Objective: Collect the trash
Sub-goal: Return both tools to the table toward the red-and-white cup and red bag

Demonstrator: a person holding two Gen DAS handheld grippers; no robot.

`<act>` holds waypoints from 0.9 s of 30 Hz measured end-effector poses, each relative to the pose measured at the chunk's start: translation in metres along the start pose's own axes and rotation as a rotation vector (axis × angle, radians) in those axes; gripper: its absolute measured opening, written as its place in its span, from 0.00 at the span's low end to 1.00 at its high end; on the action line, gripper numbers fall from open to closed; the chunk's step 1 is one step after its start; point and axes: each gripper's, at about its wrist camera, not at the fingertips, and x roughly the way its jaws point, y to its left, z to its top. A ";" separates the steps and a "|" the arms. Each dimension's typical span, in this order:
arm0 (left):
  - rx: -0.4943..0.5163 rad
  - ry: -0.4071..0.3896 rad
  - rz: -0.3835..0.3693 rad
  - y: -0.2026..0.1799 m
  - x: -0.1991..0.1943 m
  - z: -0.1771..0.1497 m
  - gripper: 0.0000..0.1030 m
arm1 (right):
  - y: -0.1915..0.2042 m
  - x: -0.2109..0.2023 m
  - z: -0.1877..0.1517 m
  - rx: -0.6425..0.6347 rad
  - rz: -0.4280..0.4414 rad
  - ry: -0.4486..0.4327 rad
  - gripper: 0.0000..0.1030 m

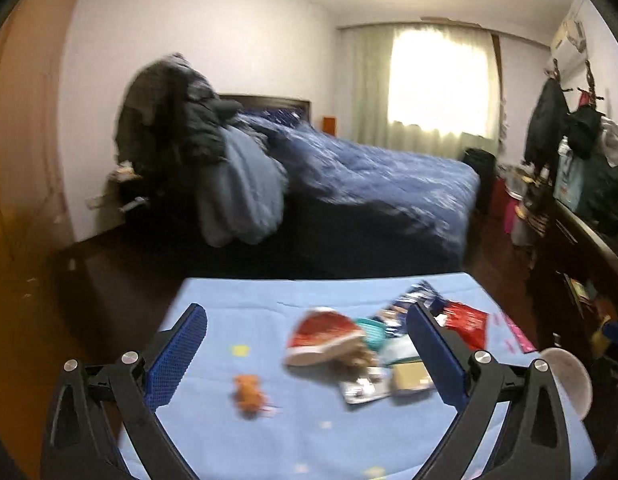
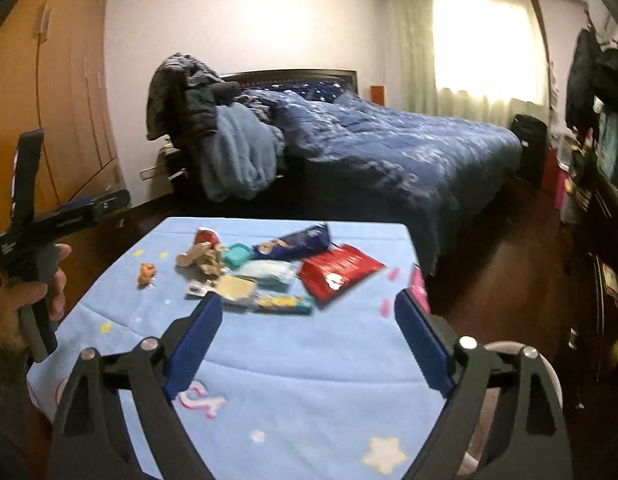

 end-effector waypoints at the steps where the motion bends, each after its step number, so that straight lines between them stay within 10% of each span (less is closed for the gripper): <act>1: 0.001 0.001 0.022 0.009 -0.001 -0.001 0.96 | 0.005 0.003 0.002 -0.004 0.002 0.002 0.87; 5: 0.032 0.039 0.073 0.027 0.006 -0.006 0.96 | 0.016 0.022 0.005 -0.028 -0.009 0.016 0.87; 15: 0.218 0.261 -0.107 -0.007 0.078 -0.035 0.80 | 0.008 0.045 0.001 -0.020 -0.011 0.067 0.87; 27: 0.230 0.333 -0.151 -0.042 0.150 -0.032 0.94 | -0.022 0.071 0.002 0.019 -0.009 0.114 0.87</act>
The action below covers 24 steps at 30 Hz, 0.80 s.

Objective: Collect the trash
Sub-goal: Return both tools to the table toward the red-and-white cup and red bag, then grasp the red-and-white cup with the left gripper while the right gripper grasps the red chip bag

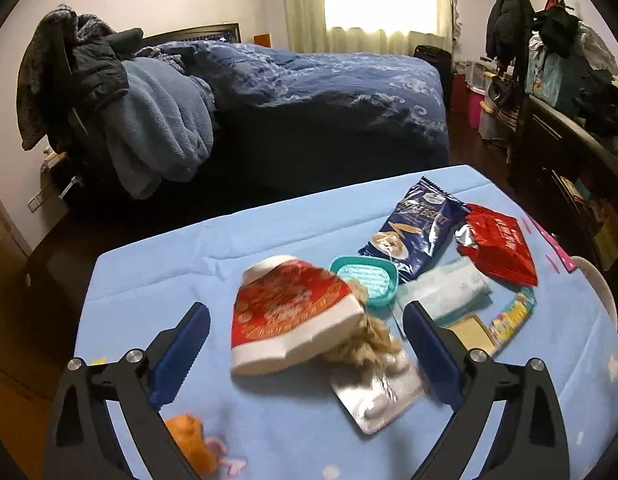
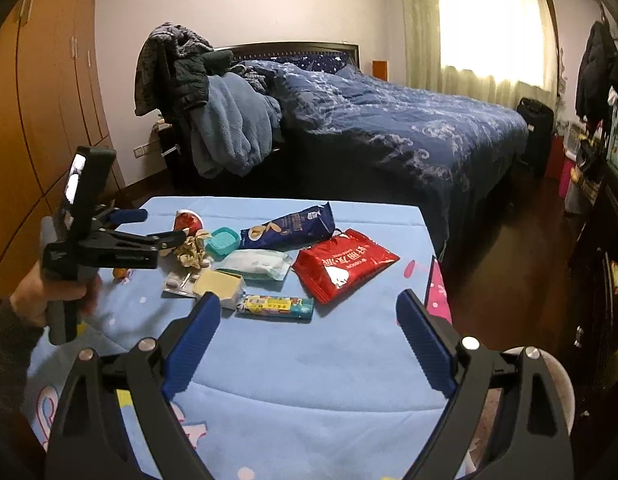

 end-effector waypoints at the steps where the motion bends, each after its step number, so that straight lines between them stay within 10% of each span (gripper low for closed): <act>1: 0.000 0.004 0.016 -0.001 0.004 0.002 0.94 | -0.002 0.001 0.000 0.003 0.004 0.001 0.87; 16: -0.026 0.013 0.095 0.023 0.027 0.006 0.94 | 0.003 0.022 0.014 -0.051 -0.024 0.010 0.87; 24: 0.009 0.040 0.013 0.017 0.047 0.017 0.69 | -0.006 0.039 0.023 0.000 0.027 0.046 0.87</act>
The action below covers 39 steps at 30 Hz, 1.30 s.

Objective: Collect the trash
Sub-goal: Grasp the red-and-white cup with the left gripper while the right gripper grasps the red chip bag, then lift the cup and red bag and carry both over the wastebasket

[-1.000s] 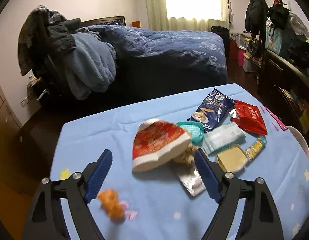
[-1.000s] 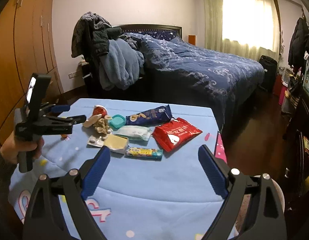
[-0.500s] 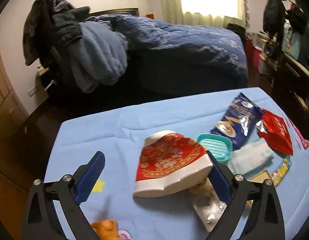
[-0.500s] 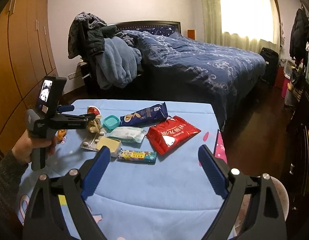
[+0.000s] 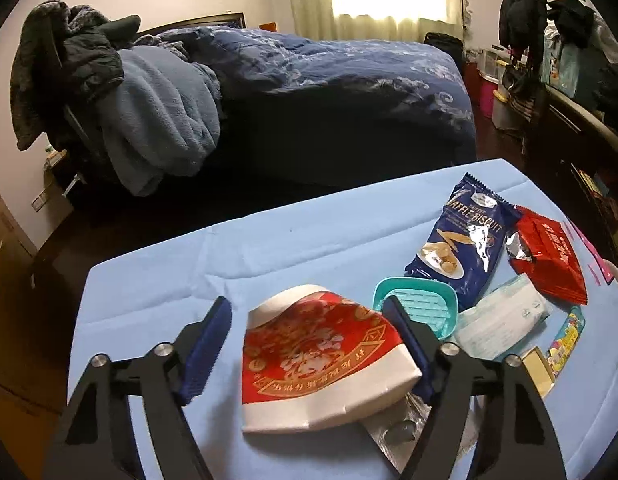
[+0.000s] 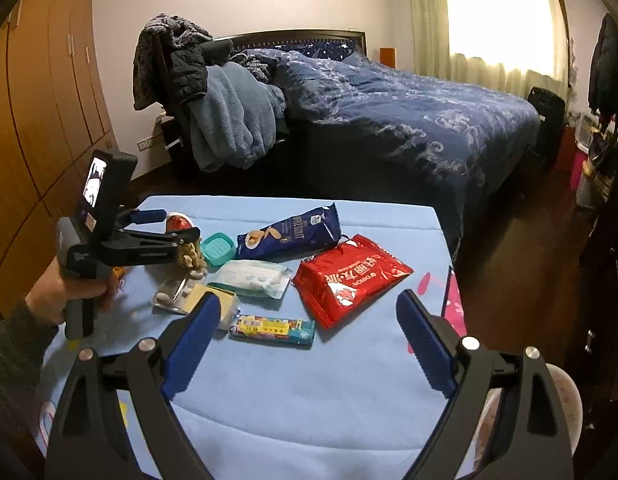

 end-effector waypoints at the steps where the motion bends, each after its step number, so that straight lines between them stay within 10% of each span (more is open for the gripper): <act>1: -0.012 0.004 -0.007 0.001 0.001 0.000 0.67 | -0.002 0.003 0.001 0.005 -0.001 0.000 0.87; 10: -0.019 0.012 -0.002 0.000 0.003 0.001 0.64 | -0.042 0.079 0.022 0.205 0.046 0.182 0.87; 23: 0.004 0.013 -0.003 -0.009 0.005 0.000 0.67 | -0.035 0.149 0.021 0.145 -0.178 0.371 0.87; 27: 0.011 0.021 -0.010 -0.015 0.008 -0.002 0.63 | -0.030 0.150 0.022 0.102 -0.196 0.342 0.71; 31: 0.006 0.024 -0.025 -0.017 0.008 -0.002 0.53 | -0.025 0.147 0.026 0.077 -0.199 0.330 0.18; 39: -0.012 -0.009 -0.055 -0.014 0.000 -0.006 0.48 | -0.032 0.136 0.022 0.108 -0.134 0.296 0.15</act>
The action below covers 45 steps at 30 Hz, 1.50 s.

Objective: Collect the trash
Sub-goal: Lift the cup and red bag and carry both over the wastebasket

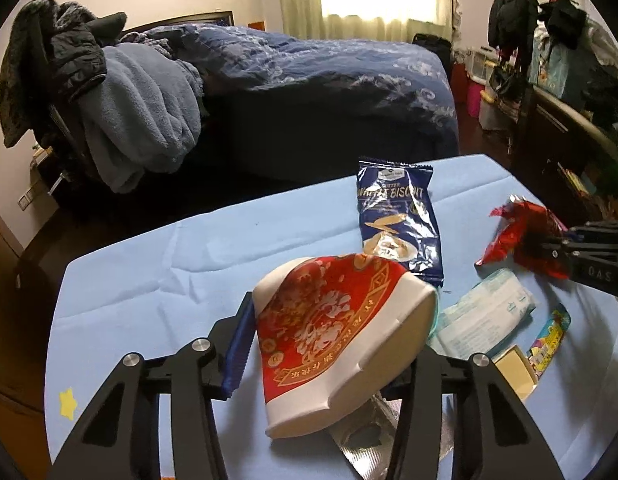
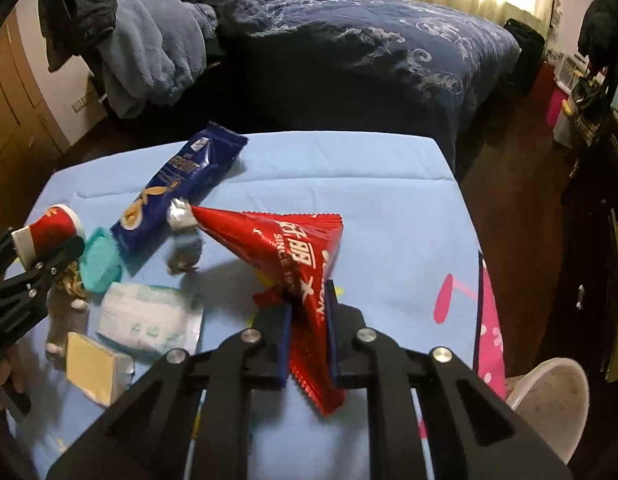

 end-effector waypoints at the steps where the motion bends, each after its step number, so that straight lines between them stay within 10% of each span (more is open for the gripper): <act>1: -0.012 -0.005 -0.008 0.002 -0.002 -0.001 0.48 | -0.001 -0.003 -0.003 0.001 0.009 -0.003 0.15; 21: -0.122 -0.202 -0.087 0.006 -0.108 -0.007 0.48 | 0.002 -0.093 -0.050 0.011 0.188 -0.122 0.14; 30: -0.008 -0.209 -0.259 -0.097 -0.128 0.007 0.48 | -0.061 -0.151 -0.101 0.139 0.194 -0.188 0.14; 45: 0.279 -0.019 -0.520 -0.351 -0.043 0.029 0.48 | -0.230 -0.155 -0.197 0.437 -0.121 -0.140 0.14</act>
